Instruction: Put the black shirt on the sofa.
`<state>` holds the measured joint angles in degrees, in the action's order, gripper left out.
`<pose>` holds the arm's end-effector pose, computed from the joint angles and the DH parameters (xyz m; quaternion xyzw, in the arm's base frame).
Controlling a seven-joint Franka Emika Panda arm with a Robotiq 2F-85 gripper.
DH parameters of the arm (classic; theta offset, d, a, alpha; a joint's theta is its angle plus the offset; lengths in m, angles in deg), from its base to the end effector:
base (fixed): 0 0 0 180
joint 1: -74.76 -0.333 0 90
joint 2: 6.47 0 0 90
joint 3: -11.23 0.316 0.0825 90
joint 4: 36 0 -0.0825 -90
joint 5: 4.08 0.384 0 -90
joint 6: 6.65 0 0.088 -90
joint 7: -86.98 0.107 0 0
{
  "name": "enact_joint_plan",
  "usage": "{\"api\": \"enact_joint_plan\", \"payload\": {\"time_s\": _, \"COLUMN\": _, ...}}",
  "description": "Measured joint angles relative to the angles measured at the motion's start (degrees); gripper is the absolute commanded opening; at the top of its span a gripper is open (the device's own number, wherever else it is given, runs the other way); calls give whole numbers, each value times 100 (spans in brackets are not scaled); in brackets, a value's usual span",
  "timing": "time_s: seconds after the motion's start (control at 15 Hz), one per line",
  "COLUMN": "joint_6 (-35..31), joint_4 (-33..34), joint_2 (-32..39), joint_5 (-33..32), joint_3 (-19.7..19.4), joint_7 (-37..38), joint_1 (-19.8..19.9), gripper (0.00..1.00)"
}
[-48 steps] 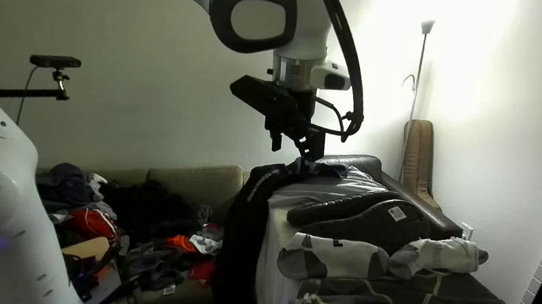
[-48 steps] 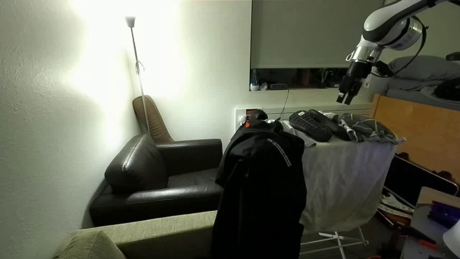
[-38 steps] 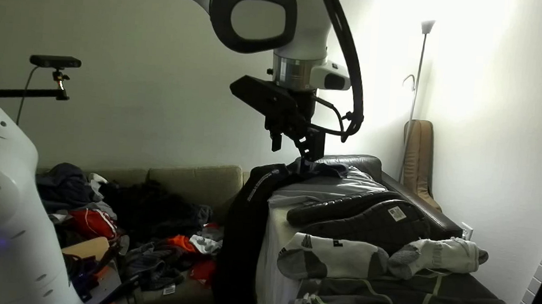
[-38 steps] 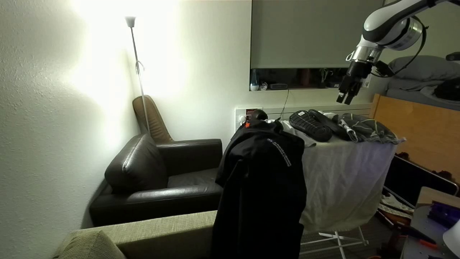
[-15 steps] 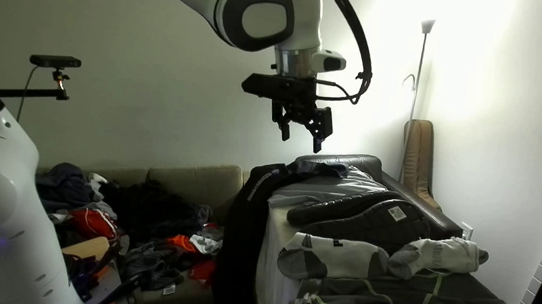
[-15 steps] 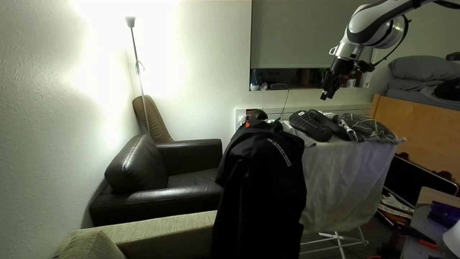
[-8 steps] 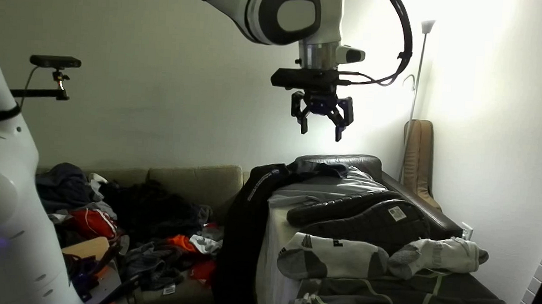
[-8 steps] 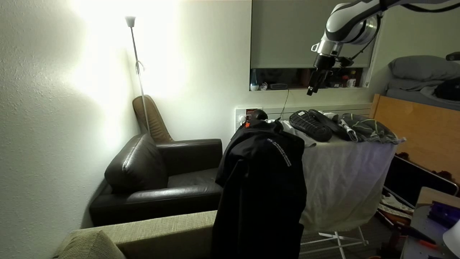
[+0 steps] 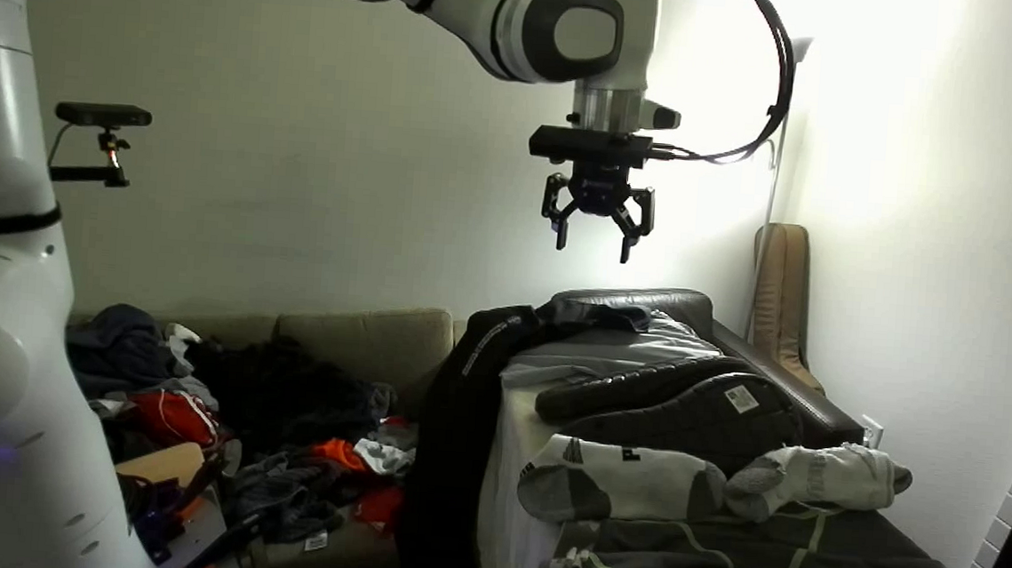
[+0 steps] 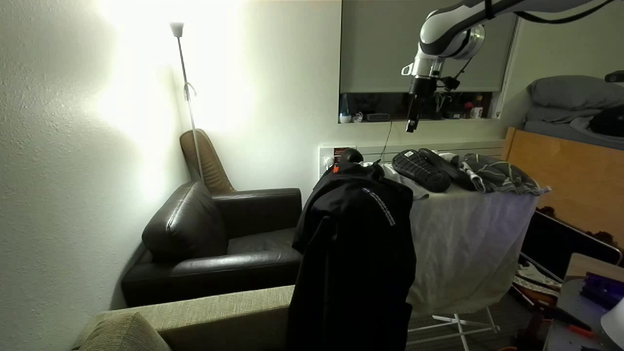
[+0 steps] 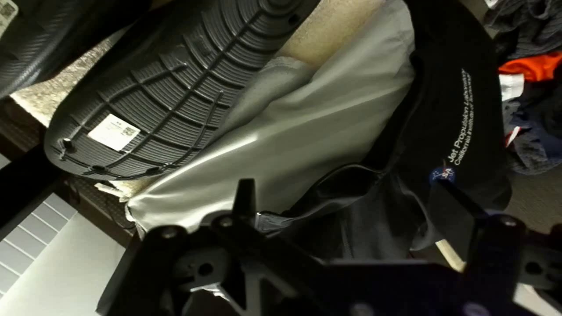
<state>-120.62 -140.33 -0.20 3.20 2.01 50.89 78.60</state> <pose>0.5861 -0.1247 0.4797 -0.9826 -0.1764 -0.0483 0.0329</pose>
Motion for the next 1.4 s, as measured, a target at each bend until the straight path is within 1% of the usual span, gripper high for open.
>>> {"api": "enact_joint_plan", "payload": {"time_s": 0.2, "joint_6": 212, "joint_4": 176, "joint_2": 144, "joint_5": 0, "joint_3": 143, "joint_7": -125, "joint_1": 46, "gripper": 100}}
{"api": "enact_joint_plan", "payload": {"time_s": 0.53, "joint_6": 145, "joint_4": 257, "joint_2": 371, "joint_5": -37, "joint_3": 305, "joint_7": -453, "joint_1": 62, "gripper": 100}}
{"api": "enact_joint_plan", "payload": {"time_s": 0.93, "joint_6": -346, "joint_4": 173, "joint_2": 704, "joint_5": -243, "joint_3": 489, "joint_7": -748, "joint_1": 62, "gripper": 100}}
{"api": "enact_joint_plan", "payload": {"time_s": 1.4, "joint_6": -1084, "joint_4": 46, "joint_2": 988, "joint_5": -338, "joint_3": 556, "joint_7": -888, "joint_1": 128, "gripper": 100}}
